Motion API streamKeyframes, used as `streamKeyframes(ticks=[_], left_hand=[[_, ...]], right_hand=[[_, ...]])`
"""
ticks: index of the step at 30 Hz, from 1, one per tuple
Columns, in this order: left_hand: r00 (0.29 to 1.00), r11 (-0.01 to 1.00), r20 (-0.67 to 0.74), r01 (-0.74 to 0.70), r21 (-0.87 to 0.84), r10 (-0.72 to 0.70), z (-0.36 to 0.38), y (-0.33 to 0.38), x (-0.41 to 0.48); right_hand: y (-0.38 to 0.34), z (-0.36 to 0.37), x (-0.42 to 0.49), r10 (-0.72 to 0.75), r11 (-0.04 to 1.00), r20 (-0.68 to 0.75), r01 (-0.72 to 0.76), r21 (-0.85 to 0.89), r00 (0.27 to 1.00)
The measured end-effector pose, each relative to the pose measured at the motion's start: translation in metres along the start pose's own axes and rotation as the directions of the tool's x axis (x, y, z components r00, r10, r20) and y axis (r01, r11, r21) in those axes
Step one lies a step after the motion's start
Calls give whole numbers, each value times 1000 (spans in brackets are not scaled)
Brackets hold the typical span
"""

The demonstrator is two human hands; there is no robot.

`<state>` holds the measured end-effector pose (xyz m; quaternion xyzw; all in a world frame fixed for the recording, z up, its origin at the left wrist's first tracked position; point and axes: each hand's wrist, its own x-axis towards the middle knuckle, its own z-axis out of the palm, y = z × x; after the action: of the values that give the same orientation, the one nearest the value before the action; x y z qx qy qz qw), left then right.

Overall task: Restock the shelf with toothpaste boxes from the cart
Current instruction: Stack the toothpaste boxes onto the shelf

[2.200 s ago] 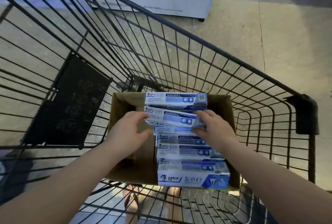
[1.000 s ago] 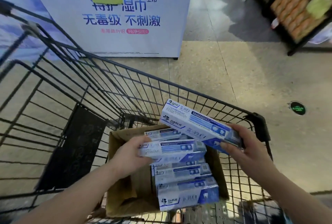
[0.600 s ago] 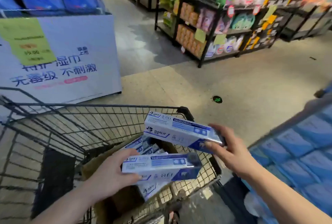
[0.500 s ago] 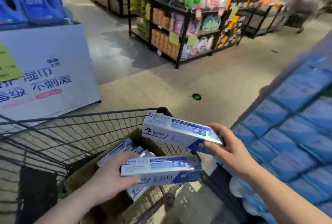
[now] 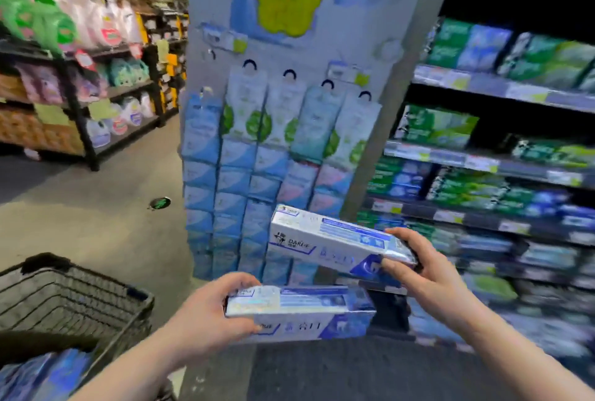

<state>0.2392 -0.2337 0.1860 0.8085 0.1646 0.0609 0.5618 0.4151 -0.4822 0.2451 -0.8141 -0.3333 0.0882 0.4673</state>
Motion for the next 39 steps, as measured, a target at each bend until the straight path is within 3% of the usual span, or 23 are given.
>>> streamKeyframes(ticks=[9, 17, 31, 39], left_hand=[[958, 992, 278, -96, 79, 71, 245, 109, 44], [887, 971, 450, -189, 145, 106, 393, 188, 95], [784, 946, 574, -322, 49, 237, 557, 302, 306], [809, 960, 546, -279, 31, 218, 625, 345, 395]], right_hand=[[91, -235, -148, 156, 984, -308, -176, -38, 939], [152, -361, -205, 254, 953, -484, -302, -22, 838], [275, -539, -106, 277, 923, -644, -384, -29, 714], [348, -639, -36, 242, 914, -627, -390, -108, 740]])
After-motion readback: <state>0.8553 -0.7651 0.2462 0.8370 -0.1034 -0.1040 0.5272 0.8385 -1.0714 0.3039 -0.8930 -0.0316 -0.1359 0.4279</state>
